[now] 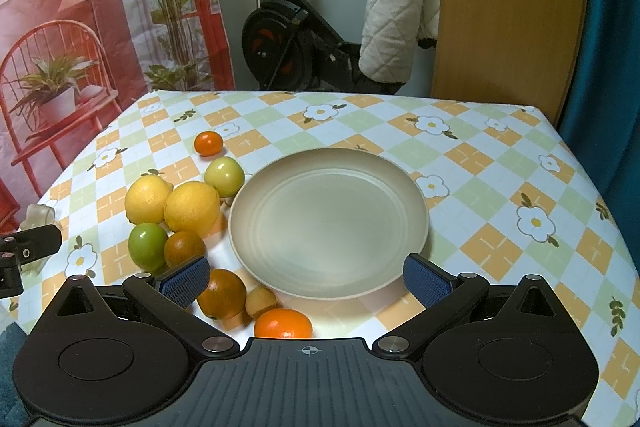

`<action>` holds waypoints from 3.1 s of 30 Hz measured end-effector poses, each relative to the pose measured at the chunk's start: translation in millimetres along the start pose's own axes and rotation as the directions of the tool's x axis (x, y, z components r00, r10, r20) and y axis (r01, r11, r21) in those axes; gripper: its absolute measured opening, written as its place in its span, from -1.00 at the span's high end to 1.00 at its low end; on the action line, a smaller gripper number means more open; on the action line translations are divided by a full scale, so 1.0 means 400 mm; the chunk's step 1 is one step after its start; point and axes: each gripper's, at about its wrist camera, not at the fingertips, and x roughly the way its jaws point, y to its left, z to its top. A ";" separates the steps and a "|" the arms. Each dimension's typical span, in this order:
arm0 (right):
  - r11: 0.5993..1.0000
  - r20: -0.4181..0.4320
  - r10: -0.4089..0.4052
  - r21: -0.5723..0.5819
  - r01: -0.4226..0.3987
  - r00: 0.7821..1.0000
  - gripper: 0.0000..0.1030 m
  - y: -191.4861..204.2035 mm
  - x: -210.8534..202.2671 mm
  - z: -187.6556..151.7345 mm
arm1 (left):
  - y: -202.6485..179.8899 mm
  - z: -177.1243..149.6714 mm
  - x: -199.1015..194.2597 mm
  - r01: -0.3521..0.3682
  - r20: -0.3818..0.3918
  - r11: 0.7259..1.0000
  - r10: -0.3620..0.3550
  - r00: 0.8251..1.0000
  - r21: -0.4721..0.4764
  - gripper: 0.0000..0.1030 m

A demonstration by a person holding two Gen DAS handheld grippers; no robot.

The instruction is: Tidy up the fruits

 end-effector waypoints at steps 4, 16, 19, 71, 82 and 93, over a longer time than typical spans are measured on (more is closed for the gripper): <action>1.000 -0.001 0.001 0.002 -0.001 1.000 -0.99 -0.003 0.003 0.000 | 0.000 -0.001 0.000 0.003 -0.004 1.000 -0.003 1.000 -0.002 -1.00; 1.000 0.002 0.002 -0.011 -0.002 1.000 -0.99 0.008 0.013 -0.016 | -0.006 -0.015 0.017 0.023 -0.026 0.999 -0.023 0.999 -0.025 -1.00; 1.000 0.005 0.010 -0.017 -0.010 1.000 -0.99 0.010 0.018 -0.021 | -0.004 -0.015 0.024 0.020 -0.025 0.999 -0.021 0.999 -0.025 -1.00; 0.976 -0.156 0.178 -0.101 -0.195 0.972 0.04 -0.018 0.117 -0.119 | -0.098 -0.039 0.166 0.332 -0.127 0.943 -0.332 0.935 -0.020 -0.46; 0.963 -0.117 0.244 -0.084 -0.254 0.963 0.12 -0.050 0.117 -0.127 | -0.175 -0.049 0.144 0.478 -0.141 0.877 -0.468 0.872 0.045 -0.10; 0.954 -0.096 0.276 -0.090 -0.285 0.956 0.23 -0.062 0.120 -0.139 | -0.225 -0.063 0.157 0.549 -0.205 0.835 -0.533 0.821 0.030 0.19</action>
